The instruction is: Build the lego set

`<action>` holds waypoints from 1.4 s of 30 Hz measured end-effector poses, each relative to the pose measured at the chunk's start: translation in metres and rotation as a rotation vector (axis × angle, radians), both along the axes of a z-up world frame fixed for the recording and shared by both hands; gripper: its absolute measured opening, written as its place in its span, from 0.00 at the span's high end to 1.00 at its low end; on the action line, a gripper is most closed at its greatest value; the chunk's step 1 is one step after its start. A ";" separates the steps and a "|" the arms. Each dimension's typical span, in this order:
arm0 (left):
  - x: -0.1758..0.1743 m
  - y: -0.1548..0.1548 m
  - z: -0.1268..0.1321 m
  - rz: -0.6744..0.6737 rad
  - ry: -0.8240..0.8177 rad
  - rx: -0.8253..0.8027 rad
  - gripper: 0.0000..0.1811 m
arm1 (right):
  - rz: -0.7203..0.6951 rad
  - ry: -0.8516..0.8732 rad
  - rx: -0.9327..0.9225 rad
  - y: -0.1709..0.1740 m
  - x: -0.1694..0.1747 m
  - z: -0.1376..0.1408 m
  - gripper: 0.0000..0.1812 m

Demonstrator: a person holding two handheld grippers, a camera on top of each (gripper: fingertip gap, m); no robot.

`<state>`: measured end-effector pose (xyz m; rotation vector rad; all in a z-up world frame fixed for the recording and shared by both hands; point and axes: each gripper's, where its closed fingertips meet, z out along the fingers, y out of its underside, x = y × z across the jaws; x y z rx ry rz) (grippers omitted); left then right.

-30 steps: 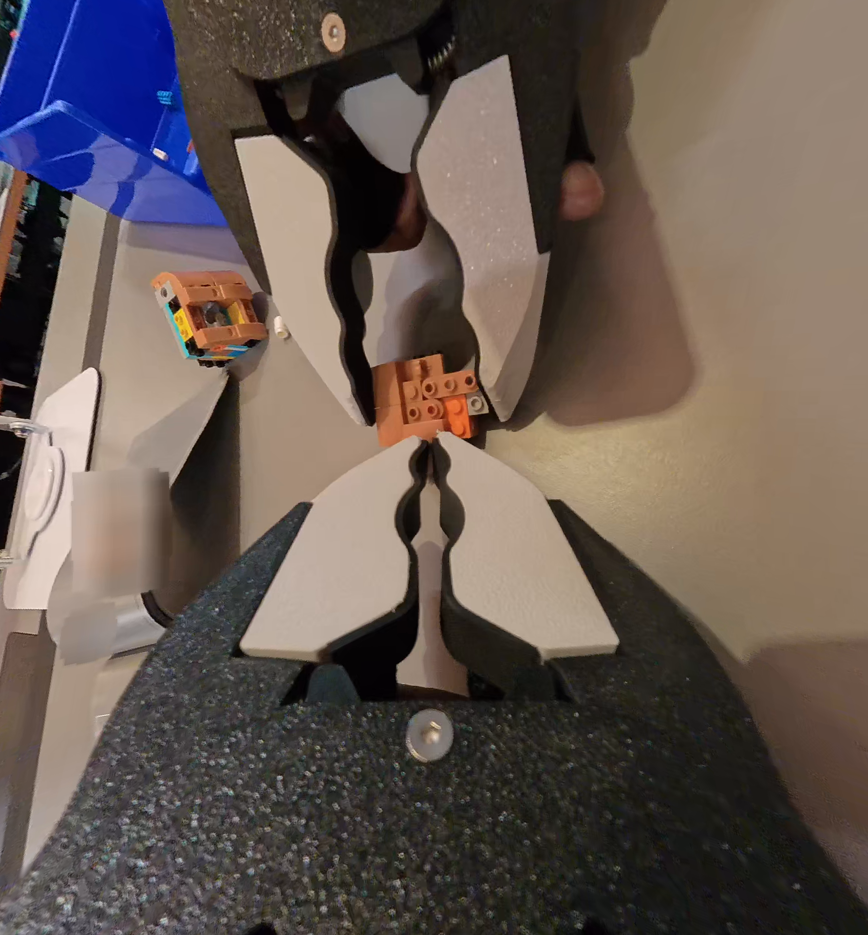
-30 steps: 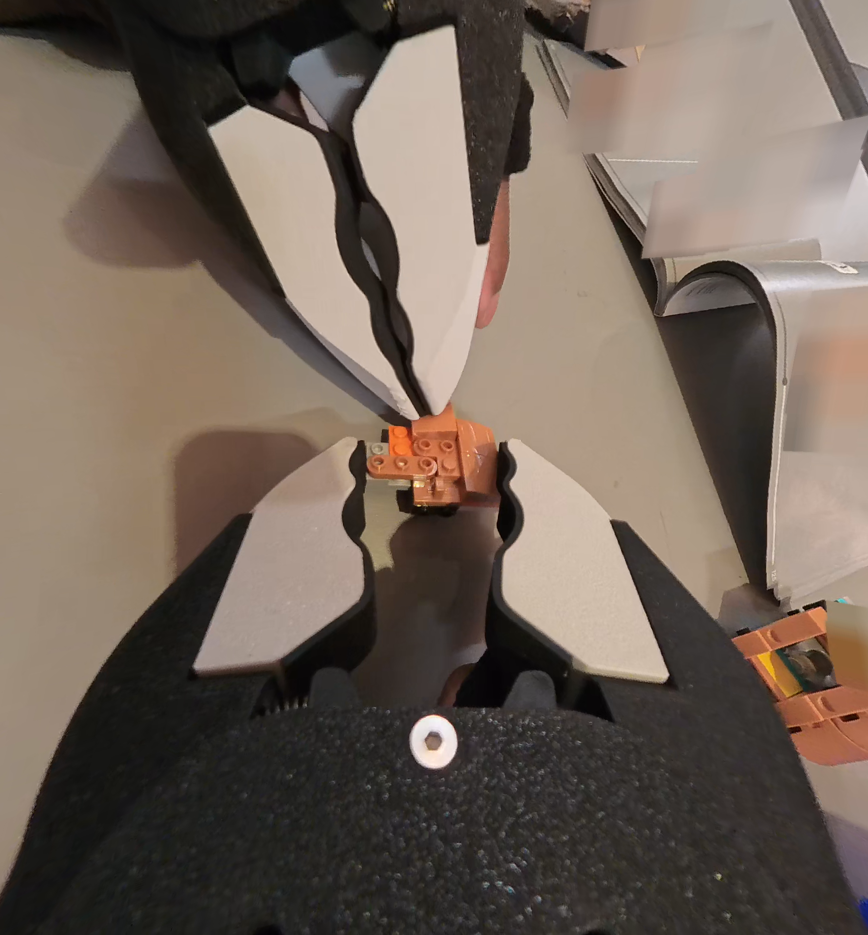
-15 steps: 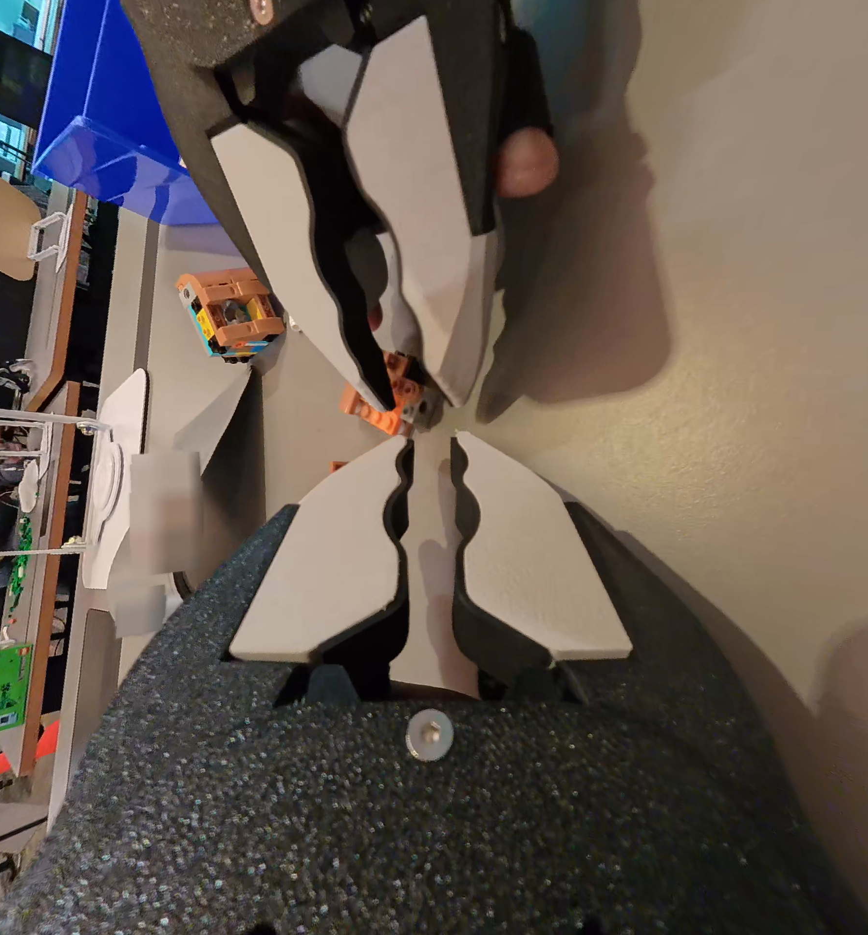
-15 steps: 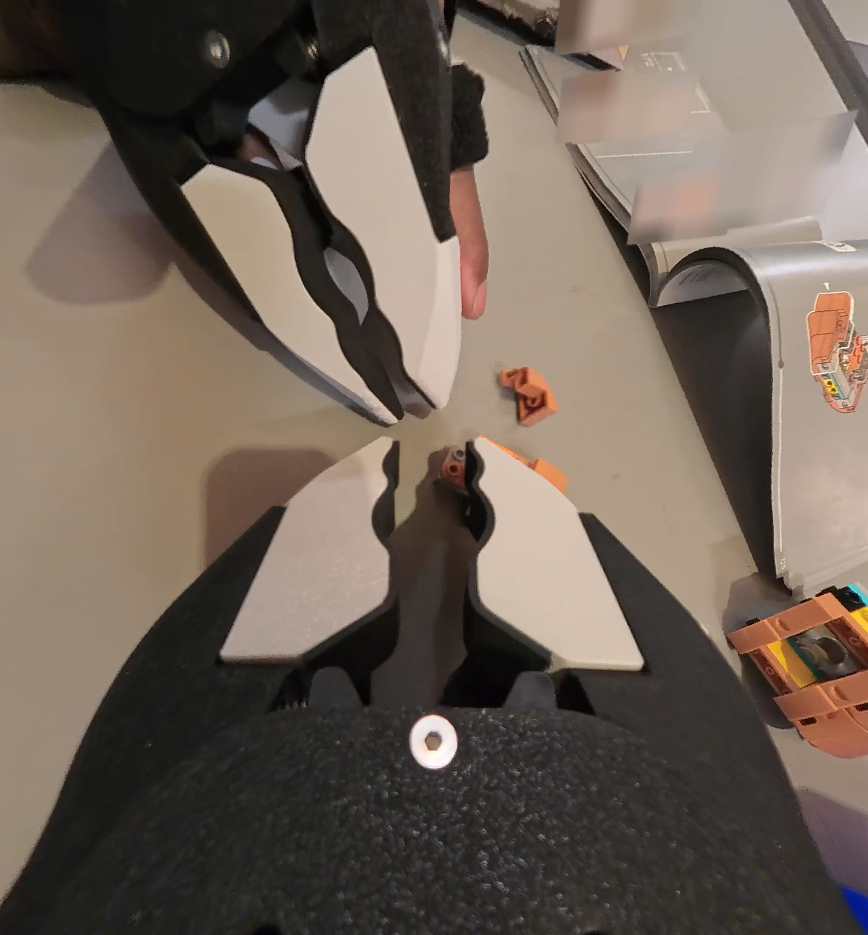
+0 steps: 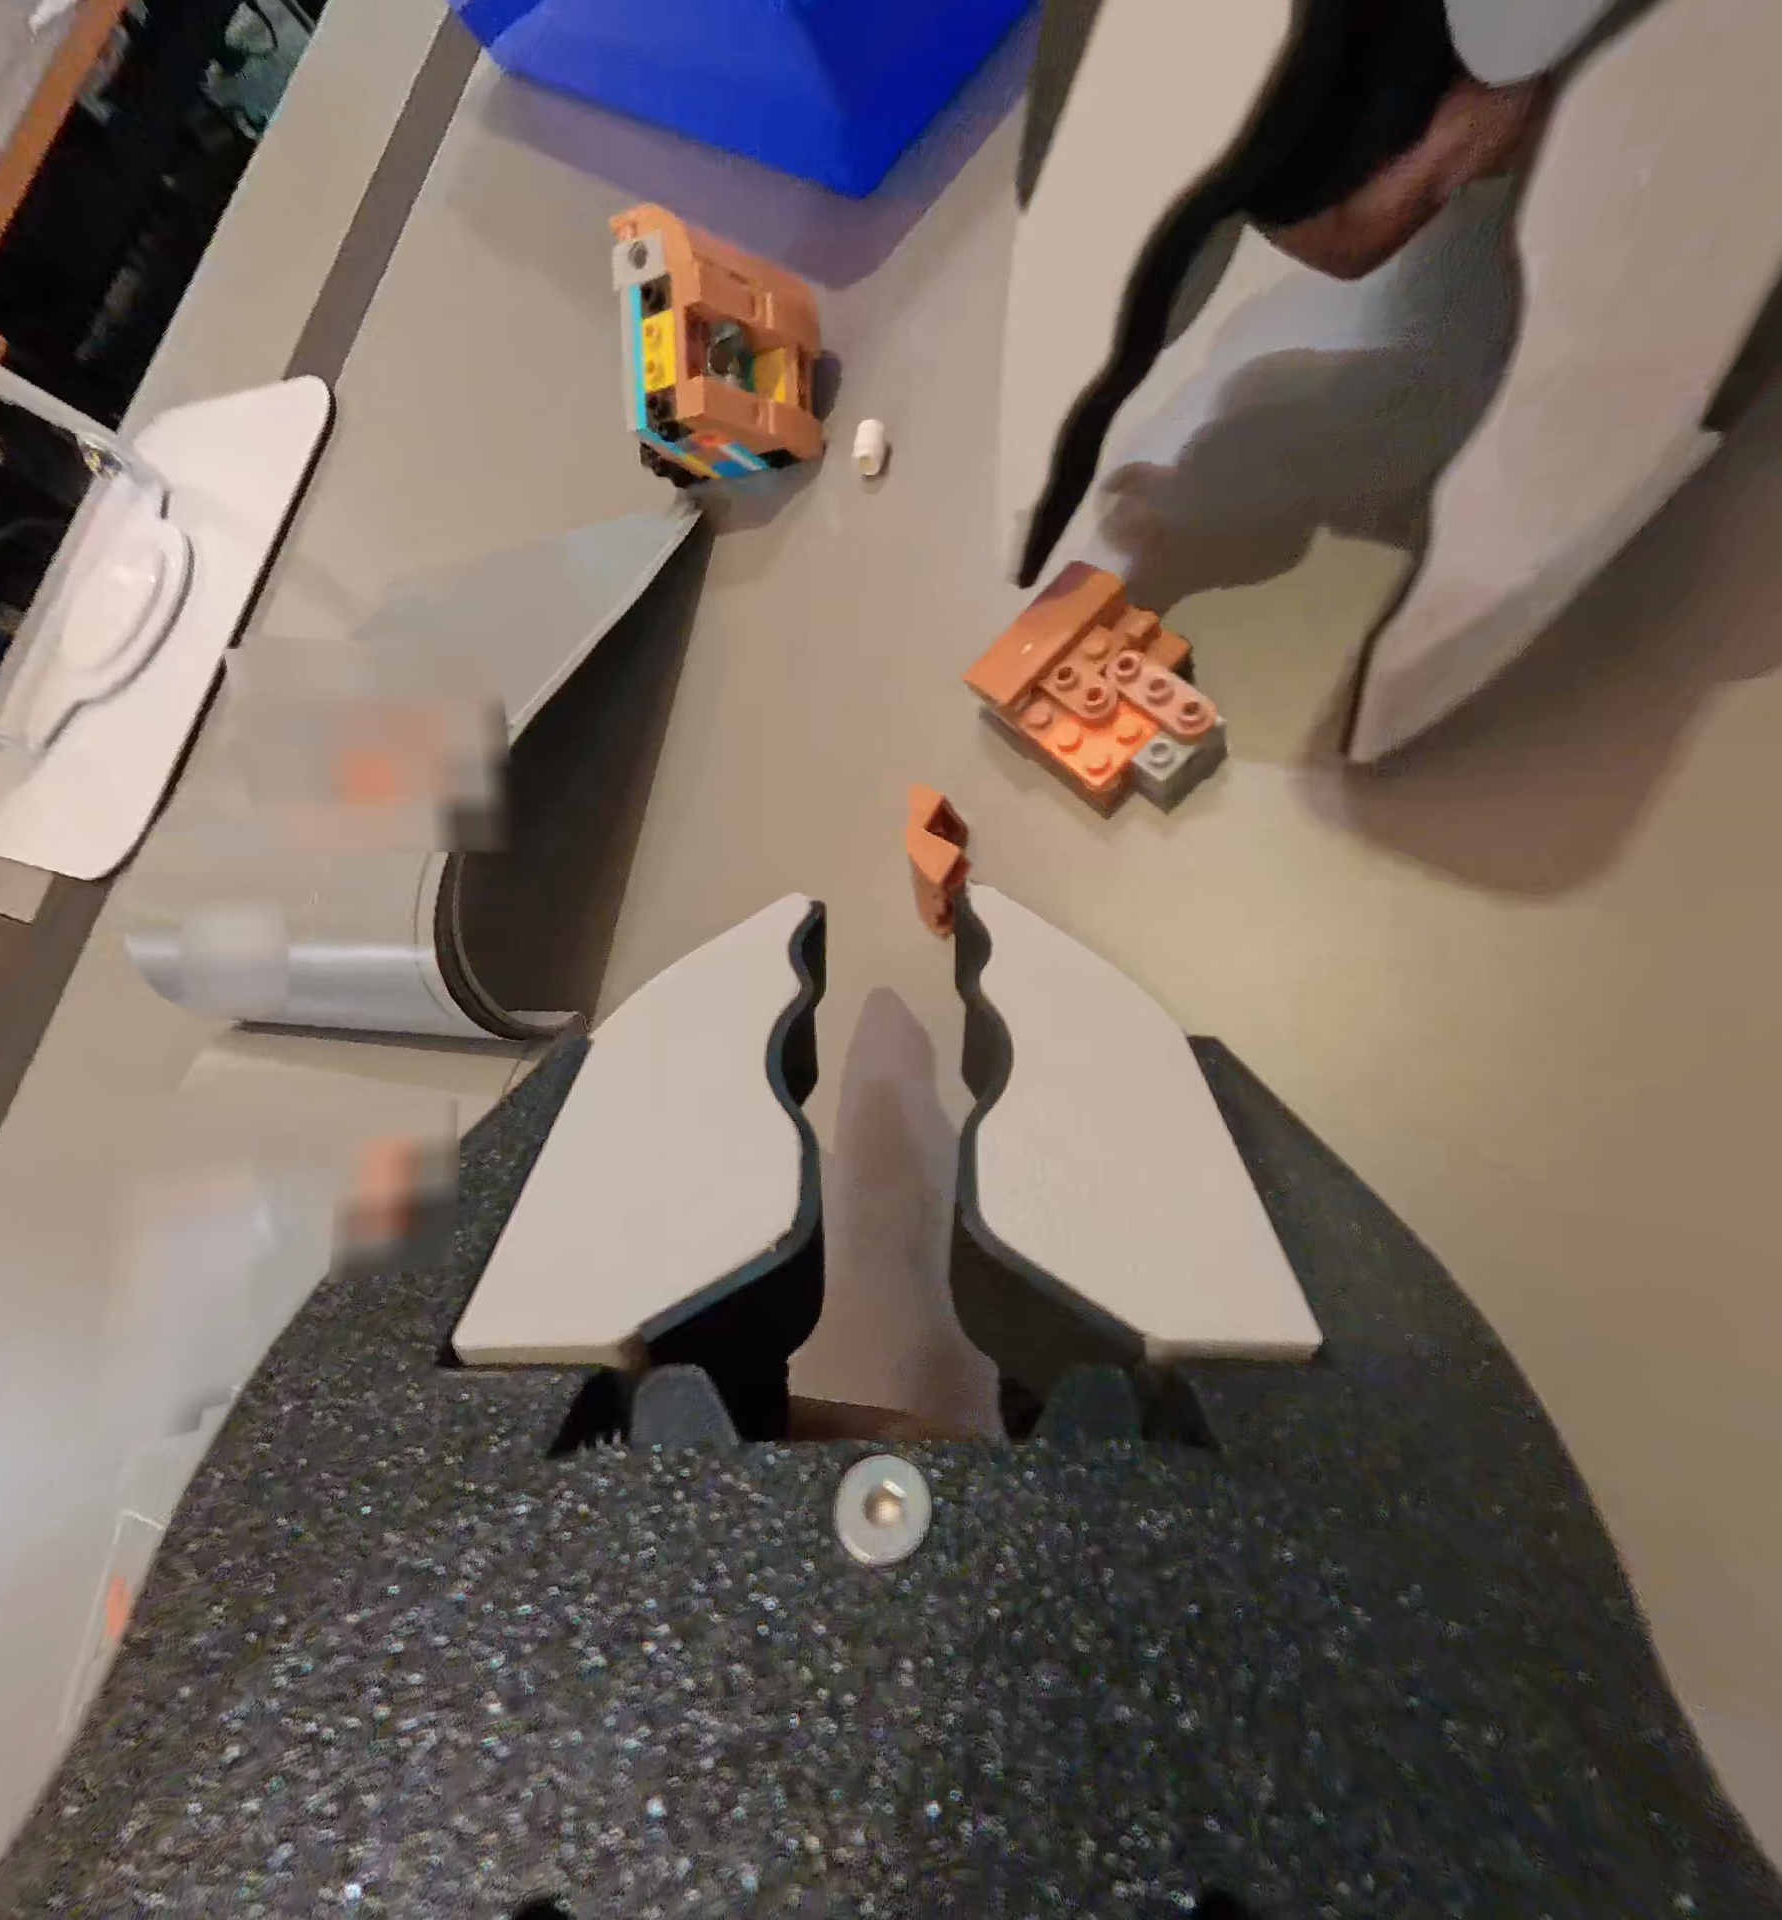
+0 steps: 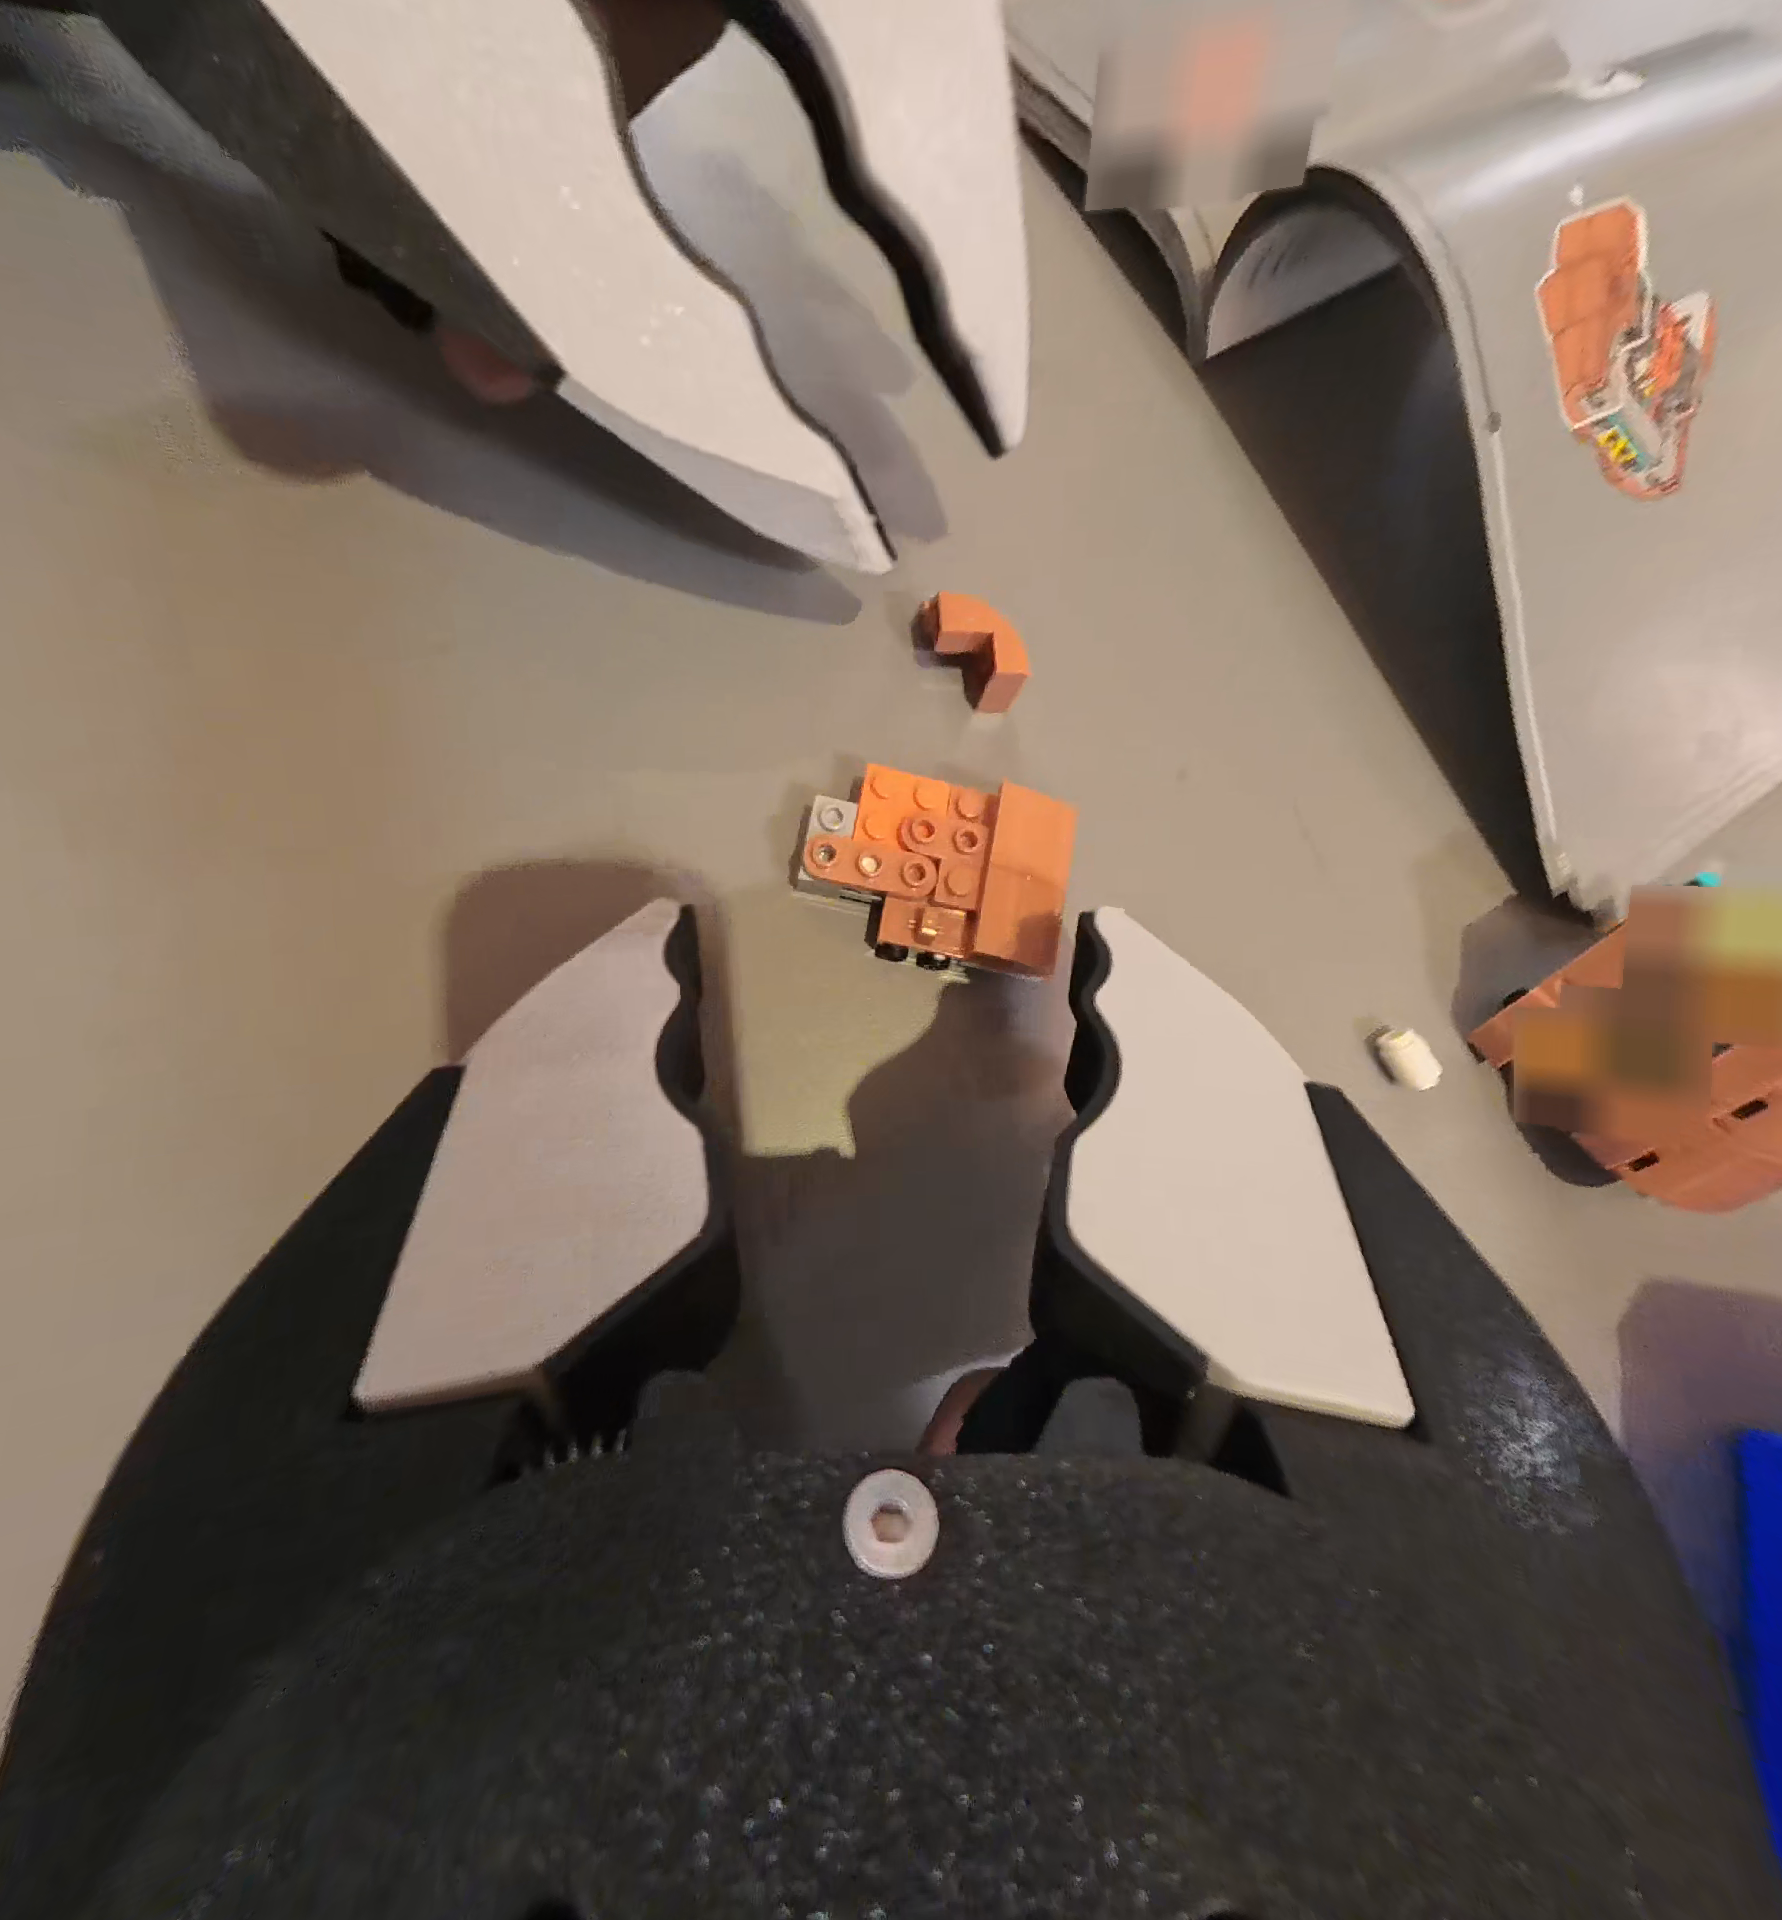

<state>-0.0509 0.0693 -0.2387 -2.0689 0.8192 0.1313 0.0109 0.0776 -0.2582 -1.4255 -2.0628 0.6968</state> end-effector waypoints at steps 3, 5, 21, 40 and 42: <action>0.005 0.004 -0.006 -0.015 -0.052 -0.084 0.85 | -0.020 -0.022 -0.029 -0.002 -0.004 -0.003 0.60; 0.005 0.008 -0.009 -0.015 -0.065 -0.134 0.83 | -0.037 -0.030 -0.035 -0.001 -0.007 -0.003 0.59; 0.025 0.004 -0.015 -0.165 -0.014 -0.083 0.94 | -0.013 -0.016 -0.111 0.000 -0.010 -0.002 0.71; 0.051 -0.010 0.030 -0.359 0.519 0.533 0.94 | 0.094 0.117 -0.472 -0.029 0.001 0.039 0.71; 0.052 -0.010 0.029 -0.372 0.545 0.538 0.93 | 0.098 0.118 -0.488 -0.029 0.001 0.039 0.71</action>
